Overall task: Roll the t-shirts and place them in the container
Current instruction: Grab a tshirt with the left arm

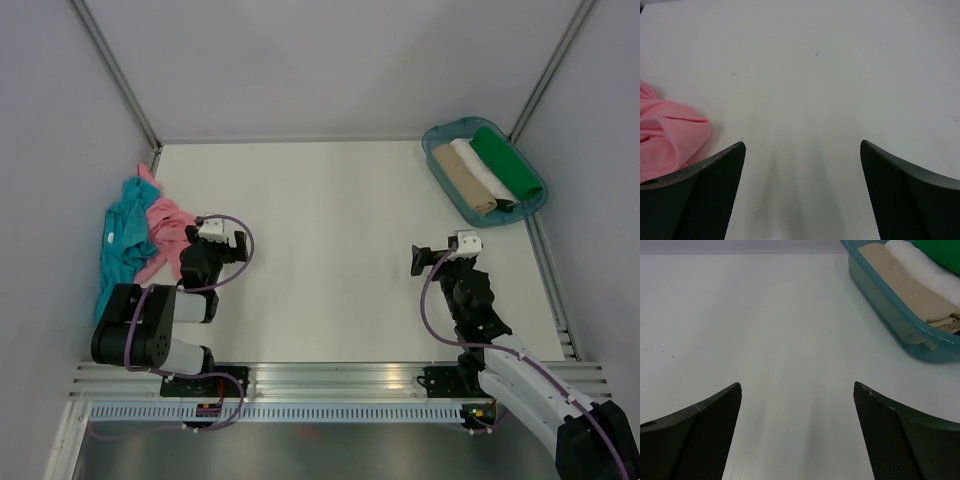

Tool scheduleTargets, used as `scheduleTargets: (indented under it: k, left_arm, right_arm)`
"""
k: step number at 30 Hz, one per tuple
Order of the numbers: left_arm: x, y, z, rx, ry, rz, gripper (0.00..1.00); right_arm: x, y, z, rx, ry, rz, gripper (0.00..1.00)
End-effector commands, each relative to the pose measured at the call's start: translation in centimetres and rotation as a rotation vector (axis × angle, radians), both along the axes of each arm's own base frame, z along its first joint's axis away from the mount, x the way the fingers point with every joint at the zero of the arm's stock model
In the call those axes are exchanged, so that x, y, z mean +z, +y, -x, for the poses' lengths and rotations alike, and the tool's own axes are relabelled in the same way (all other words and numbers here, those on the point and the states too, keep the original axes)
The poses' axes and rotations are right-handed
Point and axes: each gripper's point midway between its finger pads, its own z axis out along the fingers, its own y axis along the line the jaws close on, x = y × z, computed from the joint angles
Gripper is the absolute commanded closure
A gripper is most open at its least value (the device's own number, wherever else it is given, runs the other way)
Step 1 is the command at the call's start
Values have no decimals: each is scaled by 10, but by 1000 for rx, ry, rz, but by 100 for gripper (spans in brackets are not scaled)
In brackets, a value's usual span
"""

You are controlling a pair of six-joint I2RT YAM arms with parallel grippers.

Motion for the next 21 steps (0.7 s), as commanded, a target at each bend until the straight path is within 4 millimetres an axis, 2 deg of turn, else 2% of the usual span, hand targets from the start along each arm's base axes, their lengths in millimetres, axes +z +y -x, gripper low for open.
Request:
scheduleTargets:
  k: [1, 4, 5, 6, 7, 8, 9, 10, 11, 12, 13, 14, 15, 16, 17, 18, 19, 21]
  left_arm:
    - [18, 1, -8, 17, -57, 34, 0]
    - [18, 0, -8, 14, -58, 33, 0]
    - [19, -1, -7, 8, -62, 34, 0]
    - [23, -3, -8, -10, -72, 27, 0]
    - [24, -8, -8, -43, -59, 18, 0]
    - [33, -21, -10, -128, -2, -6, 0]
    - [30, -29, -9, -188, 76, -27, 0]
    - [37, -34, -11, -243, 112, -82, 0]
    - [77, -32, -31, -230, 82, -93, 0]
    - [53, -24, -20, -193, 259, -93, 0]
    - [81, -16, -35, -147, 249, -115, 0]
    - [53, 3, -20, -67, 422, -163, 0]
    - [49, 15, -19, -22, 475, -202, 0]
    - [45, 32, -16, 30, 532, -260, 0]
    - [47, 52, -15, 108, 562, -307, 0]
    - [31, 64, -9, 126, 630, -325, 0]
    - [24, 93, -2, 186, 665, -312, 0]
    - [9, 116, 6, 237, 727, -303, 1]
  right_arm:
    - [26, -2, -5, -39, -48, -52, 2]
    - [51, -3, -7, -63, -81, -141, 2]
    - [64, -2, -7, -80, -98, -239, 2]
    - [68, -3, -7, -99, -94, -298, 2]
    - [76, -8, -7, -140, -93, -363, 2]
    - [80, -6, -6, -148, -82, -454, 2]
    - [84, -2, -6, -118, -82, -440, 2]
    - [96, 14, -3, -23, -85, -419, 2]
    - [100, 20, -3, 16, -79, -394, 2]
    - [97, 25, -2, 40, -52, -375, 3]
    - [109, 35, 0, 98, -49, -374, 5]
    - [107, 40, -2, 119, -19, -359, 9]
    - [100, 45, -1, 140, 27, -329, 13]
    - [110, 48, -2, 158, 32, -321, 15]
    - [102, 56, -3, 192, 75, -302, 17]
    - [96, 58, -2, 204, 111, -278, 21]
    - [95, 62, -5, 212, 132, -270, 22]
    - [91, 70, -4, 260, 156, -262, 23]
